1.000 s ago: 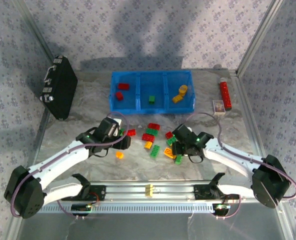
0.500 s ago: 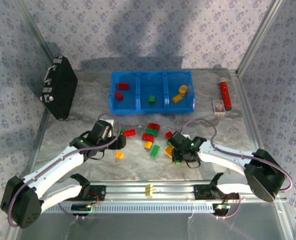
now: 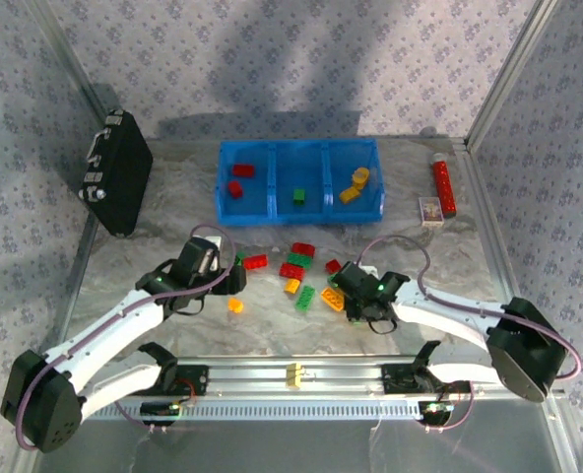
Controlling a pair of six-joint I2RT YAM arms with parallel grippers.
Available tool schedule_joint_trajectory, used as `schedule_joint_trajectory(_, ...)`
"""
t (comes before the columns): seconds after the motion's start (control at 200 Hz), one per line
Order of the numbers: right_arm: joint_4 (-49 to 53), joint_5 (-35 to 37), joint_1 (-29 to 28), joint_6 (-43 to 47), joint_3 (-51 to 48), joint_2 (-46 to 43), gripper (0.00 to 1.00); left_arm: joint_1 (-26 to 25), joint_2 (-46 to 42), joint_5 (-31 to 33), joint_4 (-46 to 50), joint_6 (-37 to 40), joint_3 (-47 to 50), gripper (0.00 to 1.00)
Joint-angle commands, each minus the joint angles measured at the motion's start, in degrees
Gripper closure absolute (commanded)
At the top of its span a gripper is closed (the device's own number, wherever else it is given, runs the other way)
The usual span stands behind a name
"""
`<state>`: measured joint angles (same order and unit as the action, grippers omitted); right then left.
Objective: Sort the legos into containers by color
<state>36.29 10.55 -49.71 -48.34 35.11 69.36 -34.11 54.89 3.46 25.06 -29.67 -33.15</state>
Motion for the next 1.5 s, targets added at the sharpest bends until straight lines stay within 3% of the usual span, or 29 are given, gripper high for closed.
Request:
schedule_joint_trajectory(0.0, 4.6, 3.9, -0.4, 1.8, 3.7, -2.7, 0.77, 0.4, -1.4, -0.1, -1.2, -0.5, 1.0, 0.14)
schedule_joint_trajectory(0.19, 7.7, 6.2, 1.9, 9.7, 12.0, -3.1, 0.78, 0.6, -1.7, -1.1, -2.3, -0.8, 2.0, 0.14)
schedule_joint_trajectory(0.355, 6.0, 5.0, 6.7, 19.1, 22.8, 1.9, 0.78, 0.6, -2.2, -1.9, -2.8, -1.5, 2.8, 0.15)
schedule_joint_trajectory(0.765, 7.5, -3.2, 15.5, 32.9, 62.8, 33.0, 0.76, -0.2, -3.9, -3.2, -0.7, -4.7, 3.1, 0.17)
schedule_joint_trajectory(0.82, 8.6, -3.2, 16.2, 33.6, 67.6, 37.3, 0.64, -0.9, -4.3, -3.2, -0.8, -5.1, 3.3, 0.17)
schedule_joint_trajectory(0.845, 9.9, -3.2, 16.6, 33.7, 70.2, 39.5, 0.51, -1.1, -4.4, -3.1, -0.9, -5.3, 3.4, 0.17)
schedule_joint_trajectory(0.855, 10.7, -3.2, 16.7, 33.9, 71.7, 40.5, 0.41, -1.2, -4.4, -3.1, -0.8, -5.3, 3.4, 0.17)
schedule_joint_trajectory(0.904, 12.3, -2.5, 16.6, 34.2, 74.6, 42.2, 0.24, -1.9, -4.6, -2.9, -0.3, -5.2, 3.1, 0.17)
schedule_joint_trajectory(1.009, 8.0, -1.0, 15.5, 34.0, 69.8, 38.1, 0.18, -3.9, -4.9, -0.9, 1.6, -4.8, 2.2, 0.17)
schedule_joint_trajectory(1.494, 0.3, -3.1, 16.7, 31.6, 42.5, 21.6, 0.22, -5.2, 4.5, -1.8, -3.3, -3.8, 0.7, 0.18)
